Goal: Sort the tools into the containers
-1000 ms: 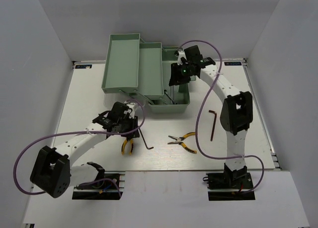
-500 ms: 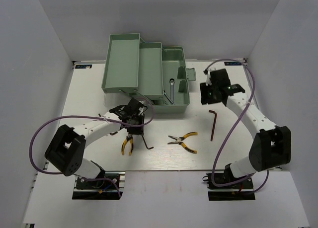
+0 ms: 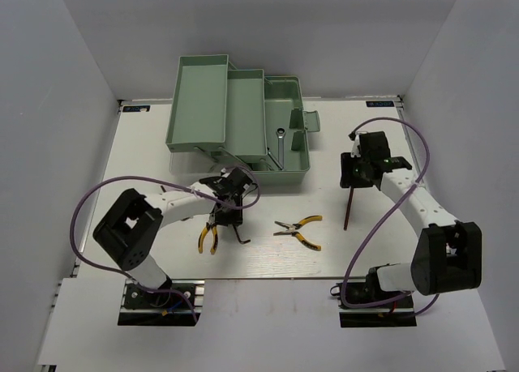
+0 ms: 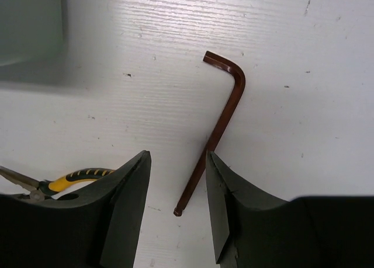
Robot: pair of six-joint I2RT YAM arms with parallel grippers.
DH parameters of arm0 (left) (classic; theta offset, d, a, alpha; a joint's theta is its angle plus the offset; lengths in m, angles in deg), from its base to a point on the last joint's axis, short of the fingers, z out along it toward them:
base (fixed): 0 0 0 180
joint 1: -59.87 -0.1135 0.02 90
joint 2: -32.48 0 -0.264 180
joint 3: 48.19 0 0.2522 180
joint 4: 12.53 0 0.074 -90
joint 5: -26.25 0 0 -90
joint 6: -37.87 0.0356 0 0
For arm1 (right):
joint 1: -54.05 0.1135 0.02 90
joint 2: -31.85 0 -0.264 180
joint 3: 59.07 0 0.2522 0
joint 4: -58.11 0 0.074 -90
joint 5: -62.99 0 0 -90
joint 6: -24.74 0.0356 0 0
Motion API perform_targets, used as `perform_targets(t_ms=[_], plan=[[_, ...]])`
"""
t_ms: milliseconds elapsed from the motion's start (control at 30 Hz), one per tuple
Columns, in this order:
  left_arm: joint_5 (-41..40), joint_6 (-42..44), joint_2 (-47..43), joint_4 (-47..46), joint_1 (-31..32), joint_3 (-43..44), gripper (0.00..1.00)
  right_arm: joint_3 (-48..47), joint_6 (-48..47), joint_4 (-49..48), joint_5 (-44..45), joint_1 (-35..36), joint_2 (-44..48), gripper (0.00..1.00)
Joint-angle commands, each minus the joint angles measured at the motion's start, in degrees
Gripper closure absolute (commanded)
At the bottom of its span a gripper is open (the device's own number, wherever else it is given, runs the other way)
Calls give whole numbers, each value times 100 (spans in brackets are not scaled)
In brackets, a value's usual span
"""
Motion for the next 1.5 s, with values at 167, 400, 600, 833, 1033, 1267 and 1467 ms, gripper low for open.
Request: perform_targets(t_ms=[167,400,600,833,1033,1267,1467], plan=[[-810,-605,561,199,342,198,68,189,179,-183,-510,-335,347,51],[-802,-782,614,138,456,-144,93,189,249,-157,-765,-529,426,51],[-266,-580,484,-257,632,-347,100,198,197,-104,-923,-661,382,45],[-80,-62,-457,-276,913,109,100,181,56,80,-889,-810,215,26],[226,369,-897,-108,975,847,100,181,-101,203,-730,-846,30,29],[623,984,-776,-240,975,2024,100,224,-172,204,-589,-907,-137,53],[219,1424,-205,84,755,3526,100,269,-181,186,-660,-942,-181,71]])
